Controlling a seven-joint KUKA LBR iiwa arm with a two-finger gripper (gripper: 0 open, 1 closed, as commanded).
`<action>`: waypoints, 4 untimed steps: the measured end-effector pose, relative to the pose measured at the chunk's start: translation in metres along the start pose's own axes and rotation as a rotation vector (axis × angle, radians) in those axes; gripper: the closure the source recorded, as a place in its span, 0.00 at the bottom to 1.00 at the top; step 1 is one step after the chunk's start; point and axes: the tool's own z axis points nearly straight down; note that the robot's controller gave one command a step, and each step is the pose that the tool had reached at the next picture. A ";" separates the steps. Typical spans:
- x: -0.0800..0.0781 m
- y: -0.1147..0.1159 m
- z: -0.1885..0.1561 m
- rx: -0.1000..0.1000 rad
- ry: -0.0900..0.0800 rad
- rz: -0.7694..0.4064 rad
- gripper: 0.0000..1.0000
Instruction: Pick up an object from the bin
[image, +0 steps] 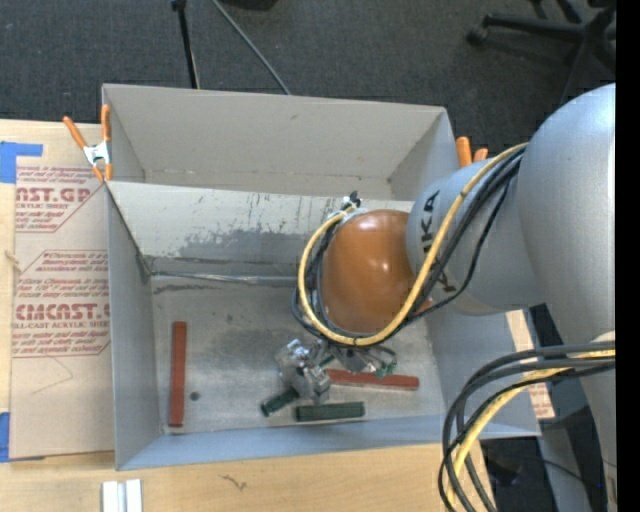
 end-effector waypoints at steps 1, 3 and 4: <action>-0.033 -0.044 -0.150 0.006 -0.010 -0.011 1.00; -0.008 -0.021 -0.075 -0.001 -0.001 -0.034 0.00; -0.008 0.003 0.004 -0.004 0.004 -0.184 0.00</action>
Offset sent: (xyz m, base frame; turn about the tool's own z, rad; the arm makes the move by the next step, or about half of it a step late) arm 0.0488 -0.0188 0.1450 -0.0132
